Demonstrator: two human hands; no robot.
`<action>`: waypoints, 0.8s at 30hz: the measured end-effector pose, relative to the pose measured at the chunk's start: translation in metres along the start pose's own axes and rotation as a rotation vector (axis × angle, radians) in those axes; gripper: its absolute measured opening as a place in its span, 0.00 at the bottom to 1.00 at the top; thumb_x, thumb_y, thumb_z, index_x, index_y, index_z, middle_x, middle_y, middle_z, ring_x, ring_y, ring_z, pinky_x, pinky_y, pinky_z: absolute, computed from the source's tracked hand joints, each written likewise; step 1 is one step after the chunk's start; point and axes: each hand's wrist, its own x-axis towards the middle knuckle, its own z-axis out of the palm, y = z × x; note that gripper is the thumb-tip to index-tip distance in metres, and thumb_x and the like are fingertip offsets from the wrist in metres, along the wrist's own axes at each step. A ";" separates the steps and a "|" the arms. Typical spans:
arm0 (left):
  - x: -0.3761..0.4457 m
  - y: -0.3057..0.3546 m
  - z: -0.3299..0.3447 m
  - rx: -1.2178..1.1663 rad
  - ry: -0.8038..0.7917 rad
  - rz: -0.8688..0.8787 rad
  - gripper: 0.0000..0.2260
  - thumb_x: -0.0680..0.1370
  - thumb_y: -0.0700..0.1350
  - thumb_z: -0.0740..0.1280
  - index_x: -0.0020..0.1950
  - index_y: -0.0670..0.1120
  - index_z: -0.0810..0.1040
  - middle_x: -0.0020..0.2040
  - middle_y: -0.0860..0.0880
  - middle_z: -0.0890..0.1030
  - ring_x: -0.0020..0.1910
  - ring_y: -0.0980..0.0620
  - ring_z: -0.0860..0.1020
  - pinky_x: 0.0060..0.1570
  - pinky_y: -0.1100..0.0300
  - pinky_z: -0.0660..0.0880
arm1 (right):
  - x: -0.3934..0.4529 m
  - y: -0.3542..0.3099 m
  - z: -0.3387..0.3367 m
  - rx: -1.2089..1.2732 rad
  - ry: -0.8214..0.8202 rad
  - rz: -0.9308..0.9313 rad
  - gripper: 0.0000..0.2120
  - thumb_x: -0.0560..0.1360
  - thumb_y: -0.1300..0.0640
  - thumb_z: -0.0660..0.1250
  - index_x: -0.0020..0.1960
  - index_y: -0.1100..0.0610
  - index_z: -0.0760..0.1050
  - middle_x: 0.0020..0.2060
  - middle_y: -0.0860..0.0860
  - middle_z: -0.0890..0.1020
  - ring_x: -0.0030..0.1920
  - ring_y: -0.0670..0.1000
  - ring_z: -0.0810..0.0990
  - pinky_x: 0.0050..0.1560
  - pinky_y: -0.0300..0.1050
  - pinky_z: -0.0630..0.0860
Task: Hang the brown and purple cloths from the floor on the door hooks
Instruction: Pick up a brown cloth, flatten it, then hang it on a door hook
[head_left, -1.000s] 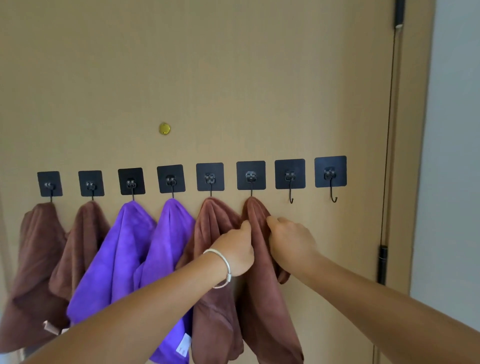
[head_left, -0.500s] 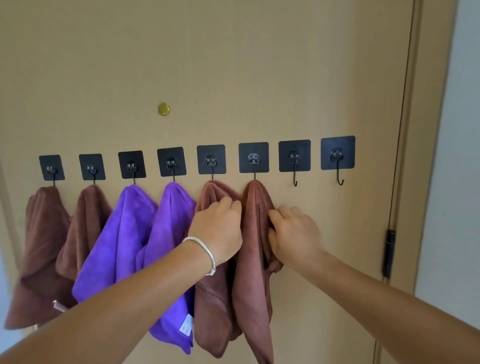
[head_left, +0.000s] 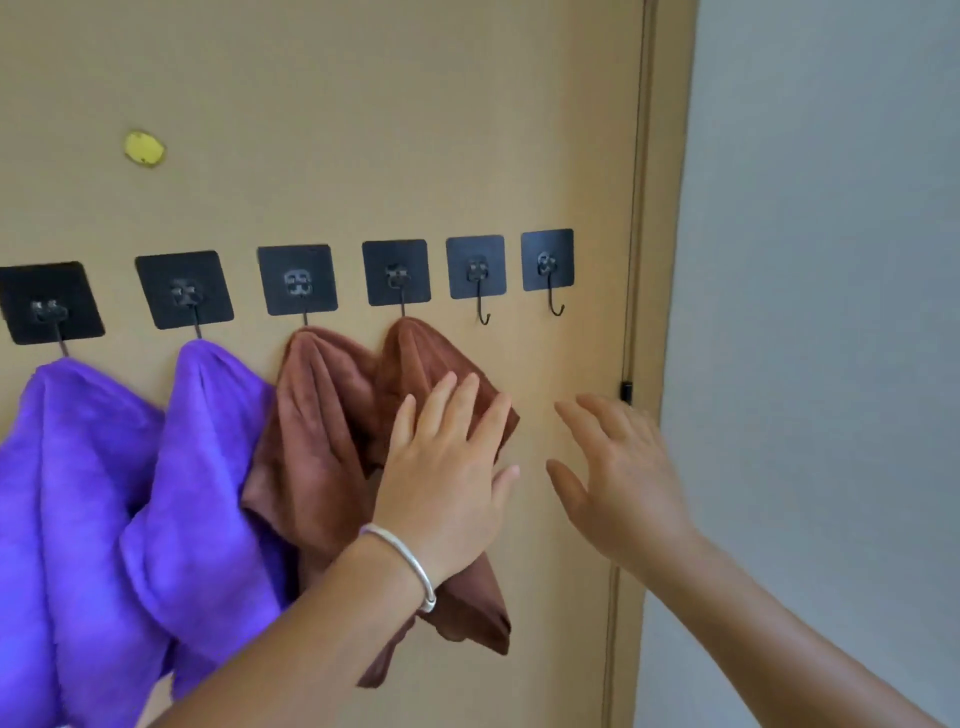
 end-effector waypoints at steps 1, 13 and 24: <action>-0.003 0.007 0.002 -0.028 -0.007 0.026 0.27 0.79 0.59 0.54 0.77 0.54 0.53 0.78 0.47 0.55 0.77 0.47 0.48 0.74 0.44 0.48 | -0.012 0.002 -0.006 -0.017 -0.016 0.032 0.28 0.77 0.44 0.62 0.74 0.48 0.60 0.72 0.49 0.66 0.73 0.52 0.60 0.74 0.53 0.57; -0.060 0.138 -0.004 -0.499 -0.210 0.394 0.27 0.79 0.60 0.54 0.76 0.55 0.55 0.77 0.48 0.56 0.77 0.48 0.48 0.72 0.45 0.54 | -0.192 0.017 -0.110 -0.315 -0.065 0.558 0.26 0.77 0.43 0.61 0.73 0.48 0.63 0.71 0.48 0.67 0.73 0.52 0.60 0.73 0.53 0.57; -0.148 0.298 -0.093 -0.771 -0.249 0.805 0.27 0.79 0.59 0.55 0.76 0.55 0.56 0.77 0.49 0.56 0.77 0.49 0.48 0.73 0.45 0.51 | -0.367 0.005 -0.267 -0.595 0.005 0.966 0.25 0.76 0.45 0.63 0.71 0.48 0.66 0.70 0.49 0.69 0.72 0.51 0.59 0.72 0.52 0.56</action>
